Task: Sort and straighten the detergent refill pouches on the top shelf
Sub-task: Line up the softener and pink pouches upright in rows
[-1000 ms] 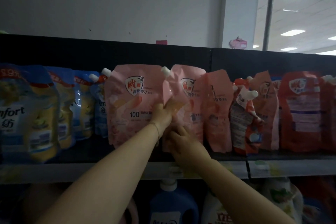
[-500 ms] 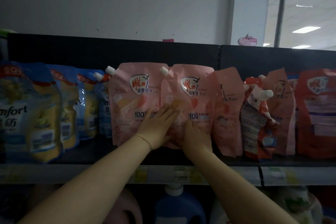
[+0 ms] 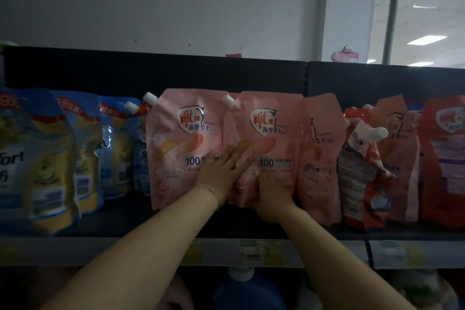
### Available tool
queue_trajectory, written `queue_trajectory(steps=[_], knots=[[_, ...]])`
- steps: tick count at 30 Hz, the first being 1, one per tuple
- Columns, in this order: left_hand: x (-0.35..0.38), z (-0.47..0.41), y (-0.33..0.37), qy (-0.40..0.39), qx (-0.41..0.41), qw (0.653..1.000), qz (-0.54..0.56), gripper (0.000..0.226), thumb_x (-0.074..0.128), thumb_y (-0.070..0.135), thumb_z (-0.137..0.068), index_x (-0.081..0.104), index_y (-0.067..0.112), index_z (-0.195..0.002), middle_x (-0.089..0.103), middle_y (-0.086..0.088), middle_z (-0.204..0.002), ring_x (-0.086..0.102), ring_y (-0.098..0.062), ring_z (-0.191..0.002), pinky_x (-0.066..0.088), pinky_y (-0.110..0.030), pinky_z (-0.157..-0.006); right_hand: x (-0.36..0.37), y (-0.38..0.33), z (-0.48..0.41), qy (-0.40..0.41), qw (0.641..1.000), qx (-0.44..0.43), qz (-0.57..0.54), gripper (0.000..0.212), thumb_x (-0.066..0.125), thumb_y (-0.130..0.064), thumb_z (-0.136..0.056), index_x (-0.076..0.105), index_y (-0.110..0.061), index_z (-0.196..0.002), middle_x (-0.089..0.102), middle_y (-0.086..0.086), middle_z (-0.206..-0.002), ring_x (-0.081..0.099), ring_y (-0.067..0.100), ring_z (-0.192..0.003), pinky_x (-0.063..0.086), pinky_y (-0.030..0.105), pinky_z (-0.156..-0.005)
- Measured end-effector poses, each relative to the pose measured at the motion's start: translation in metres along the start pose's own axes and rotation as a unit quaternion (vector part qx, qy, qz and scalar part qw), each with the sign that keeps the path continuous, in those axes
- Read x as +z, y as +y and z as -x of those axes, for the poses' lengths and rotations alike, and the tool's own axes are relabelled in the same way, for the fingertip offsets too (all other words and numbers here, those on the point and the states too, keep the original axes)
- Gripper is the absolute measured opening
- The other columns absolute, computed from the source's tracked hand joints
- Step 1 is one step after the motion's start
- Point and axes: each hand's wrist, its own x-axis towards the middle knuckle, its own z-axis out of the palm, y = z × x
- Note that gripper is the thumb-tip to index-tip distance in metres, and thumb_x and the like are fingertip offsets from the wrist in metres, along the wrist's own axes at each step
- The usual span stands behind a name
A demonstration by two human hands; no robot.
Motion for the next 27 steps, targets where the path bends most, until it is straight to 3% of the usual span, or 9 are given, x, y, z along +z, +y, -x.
queue_trajectory(steps=[3,7,10,11,13,17,20,23,27], knots=[[-0.011,0.012,-0.003,0.016,-0.005,1.0,0.016,0.1,0.062,0.044,-0.085,-0.01,0.029,-0.153,-0.019,0.0,-0.16,-0.012,-0.022,-0.148,0.004,-0.048,-0.116,0.001,-0.003,0.001,0.0,0.999,0.008,0.038,0.074,0.065,-0.03,-0.087,0.024,-0.006,-0.143,0.032,0.014,-0.146,0.036,0.03,-0.131,0.03,0.034,-0.106],[-0.01,0.042,-0.028,0.239,-0.108,0.955,0.139,0.065,0.05,0.03,-0.086,0.029,0.016,-0.146,0.015,-0.011,-0.158,0.013,-0.028,-0.146,0.017,-0.045,-0.117,-0.006,-0.01,0.007,-0.036,0.999,0.024,0.006,0.079,0.066,-0.032,-0.085,0.021,-0.006,-0.144,0.029,0.013,-0.147,0.033,0.031,-0.133,0.033,0.037,-0.108],[0.003,0.061,-0.04,0.338,-0.245,0.873,0.252,0.056,0.057,0.026,-0.086,0.037,0.004,-0.134,0.034,-0.018,-0.142,0.035,-0.034,-0.13,0.036,-0.048,-0.106,-0.014,-0.028,0.018,-0.016,0.999,0.035,0.009,0.06,0.06,-0.04,-0.087,0.044,-0.005,-0.133,0.047,0.014,-0.133,0.05,0.032,-0.118,0.046,0.036,-0.093],[0.007,0.064,-0.04,0.337,-0.309,0.839,0.295,0.057,0.058,0.026,-0.089,0.036,0.003,-0.135,0.035,-0.019,-0.141,0.036,-0.034,-0.129,0.037,-0.05,-0.104,-0.015,-0.036,0.022,0.012,1.0,0.027,-0.006,0.042,0.059,-0.038,-0.087,0.057,-0.007,-0.115,0.058,0.011,-0.115,0.058,0.03,-0.103,0.051,0.034,-0.081],[0.01,0.067,-0.041,0.307,-0.427,0.761,0.381,0.06,0.055,0.032,-0.093,0.031,0.004,-0.14,0.034,-0.018,-0.144,0.034,-0.034,-0.131,0.032,-0.052,-0.103,-0.014,-0.051,0.03,0.042,0.997,0.011,-0.061,0.022,0.056,-0.033,-0.089,0.059,-0.011,-0.09,0.062,0.006,-0.089,0.061,0.026,-0.083,0.053,0.033,-0.068],[0.021,0.066,-0.051,0.196,-0.519,0.628,0.546,0.064,0.043,0.055,-0.093,0.033,0.011,-0.14,0.037,-0.013,-0.145,0.032,-0.034,-0.134,0.025,-0.057,-0.11,0.002,-0.072,0.039,-0.033,0.988,-0.015,-0.151,0.054,0.058,-0.032,-0.09,0.036,-0.011,-0.134,0.053,0.01,-0.126,0.054,0.029,-0.113,0.049,0.04,-0.09],[0.018,0.065,-0.057,0.207,-0.534,0.564,0.595,0.057,0.032,0.056,-0.096,0.046,0.012,-0.129,0.051,-0.015,-0.133,0.045,-0.036,-0.124,0.034,-0.053,-0.105,0.013,-0.08,0.043,-0.059,0.986,-0.005,-0.156,0.064,0.057,-0.036,-0.091,0.026,-0.009,-0.14,0.043,0.014,-0.138,0.046,0.032,-0.123,0.043,0.045,-0.1],[0.0,0.068,-0.051,0.286,-0.512,0.544,0.6,0.036,0.03,0.034,-0.103,0.054,0.006,-0.104,0.058,-0.017,-0.11,0.056,-0.032,-0.102,0.043,-0.039,-0.086,0.012,-0.089,0.044,-0.088,0.983,0.021,-0.158,0.069,0.056,-0.042,-0.092,0.024,-0.005,-0.141,0.042,0.014,-0.139,0.046,0.033,-0.123,0.044,0.041,-0.098],[-0.018,0.088,-0.036,0.368,-0.462,0.553,0.588,0.03,0.033,0.027,-0.103,0.045,0.01,-0.082,0.052,-0.004,-0.08,0.053,-0.023,-0.077,0.037,-0.03,-0.07,0.006,-0.1,0.048,-0.09,0.971,0.039,-0.217,0.072,0.058,-0.038,-0.092,0.022,-0.002,-0.142,0.044,0.015,-0.138,0.048,0.031,-0.123,0.045,0.038,-0.096]])
